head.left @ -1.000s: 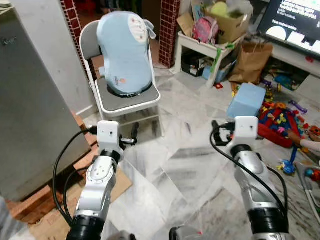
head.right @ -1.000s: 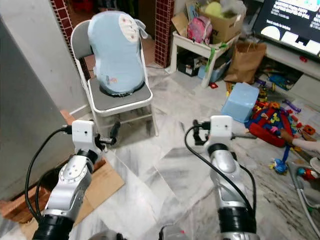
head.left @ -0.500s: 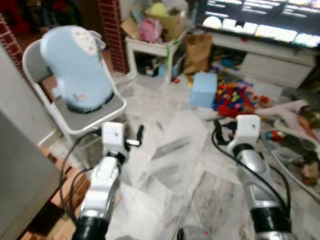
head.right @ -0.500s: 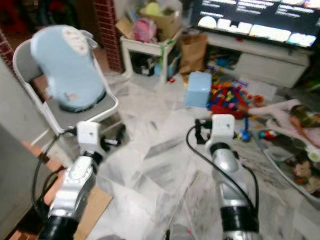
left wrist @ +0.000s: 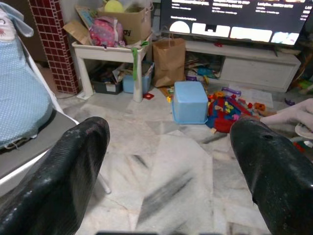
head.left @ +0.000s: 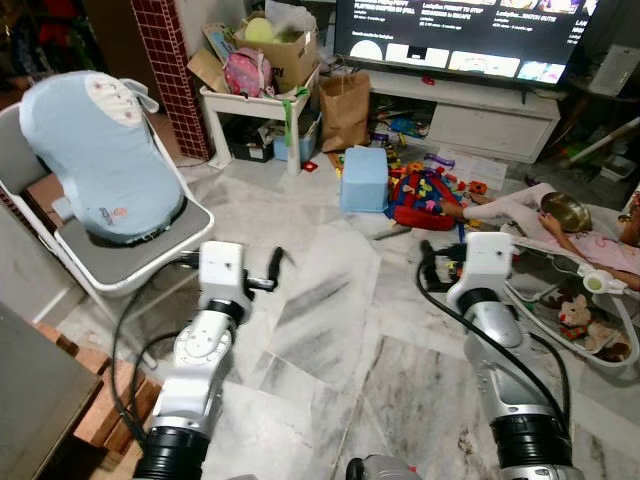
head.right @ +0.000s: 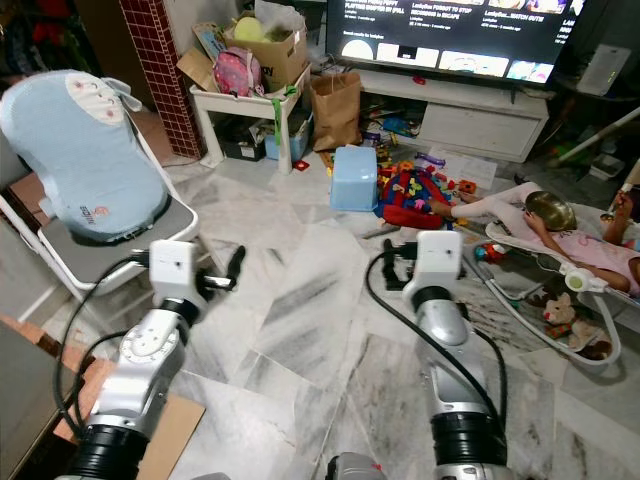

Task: Restocking fridge

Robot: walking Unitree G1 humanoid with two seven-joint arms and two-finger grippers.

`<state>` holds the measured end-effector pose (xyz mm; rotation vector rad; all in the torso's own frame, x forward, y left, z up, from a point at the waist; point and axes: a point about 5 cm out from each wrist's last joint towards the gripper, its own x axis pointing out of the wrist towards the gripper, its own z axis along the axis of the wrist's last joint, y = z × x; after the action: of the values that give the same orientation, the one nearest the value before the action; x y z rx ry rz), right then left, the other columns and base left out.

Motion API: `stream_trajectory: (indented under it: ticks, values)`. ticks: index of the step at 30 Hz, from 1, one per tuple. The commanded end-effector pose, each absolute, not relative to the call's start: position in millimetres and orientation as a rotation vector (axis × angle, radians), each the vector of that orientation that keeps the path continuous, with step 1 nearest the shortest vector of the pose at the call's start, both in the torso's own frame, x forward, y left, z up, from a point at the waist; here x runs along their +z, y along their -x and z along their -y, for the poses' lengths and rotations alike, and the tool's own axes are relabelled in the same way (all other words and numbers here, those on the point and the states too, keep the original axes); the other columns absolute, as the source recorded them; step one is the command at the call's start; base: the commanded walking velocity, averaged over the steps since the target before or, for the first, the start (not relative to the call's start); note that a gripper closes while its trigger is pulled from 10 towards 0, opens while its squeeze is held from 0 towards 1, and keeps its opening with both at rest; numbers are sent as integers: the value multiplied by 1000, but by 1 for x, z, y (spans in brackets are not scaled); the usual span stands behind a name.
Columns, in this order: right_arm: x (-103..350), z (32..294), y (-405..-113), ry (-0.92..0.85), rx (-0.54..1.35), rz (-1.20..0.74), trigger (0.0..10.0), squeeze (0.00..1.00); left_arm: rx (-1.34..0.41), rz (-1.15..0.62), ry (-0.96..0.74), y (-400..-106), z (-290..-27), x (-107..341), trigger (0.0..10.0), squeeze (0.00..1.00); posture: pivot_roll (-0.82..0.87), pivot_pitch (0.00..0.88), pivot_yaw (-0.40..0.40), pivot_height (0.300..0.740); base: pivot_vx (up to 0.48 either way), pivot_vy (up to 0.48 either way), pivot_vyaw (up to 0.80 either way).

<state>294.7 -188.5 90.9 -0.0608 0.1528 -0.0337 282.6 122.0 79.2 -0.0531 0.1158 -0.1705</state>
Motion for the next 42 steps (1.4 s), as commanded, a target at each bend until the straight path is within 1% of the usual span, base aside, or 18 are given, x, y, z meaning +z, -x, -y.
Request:
stream_trajectory:
  ticks: [1, 3, 10, 16, 31, 37, 42]
  values:
    - [95, 189, -294, 58, -43, -140, 10000, 0, -184, -127, 67, -281, -121, 77, 10000, 0, -117, 0, 41, 740, 0, 0, 0]
    - [94, 190, -293, 56, -44, -142, 10000, 0, -190, -128, 71, -281, -119, 76, 10000, 0, -118, 0, 41, 740, 0, 0, -800]
    - [93, 190, -291, 56, -49, -145, 10000, 0, -195, -126, 78, -283, -119, 77, 10000, 0, -125, 0, 43, 740, 0, 366, 0]
    - [92, 192, -291, 50, -50, -155, 10000, 0, -196, -135, 75, -283, -118, 76, 10000, 0, -125, 0, 42, 740, 0, 0, 0]
    - [93, 191, -291, 49, -46, -153, 10000, 0, -196, -141, 82, -282, -118, 74, 10000, 0, -127, 0, 41, 740, 0, 0, -800]
    - [93, 191, -292, 50, -39, -156, 10000, 0, -190, -138, 85, -282, -117, 74, 10000, 0, -119, 0, 26, 740, 0, 0, -800]
    - [93, 186, -295, 50, -11, -158, 10000, 0, -156, -138, 90, -280, -122, 74, 10000, 0, -92, 0, -1, 740, 0, 0, -800]
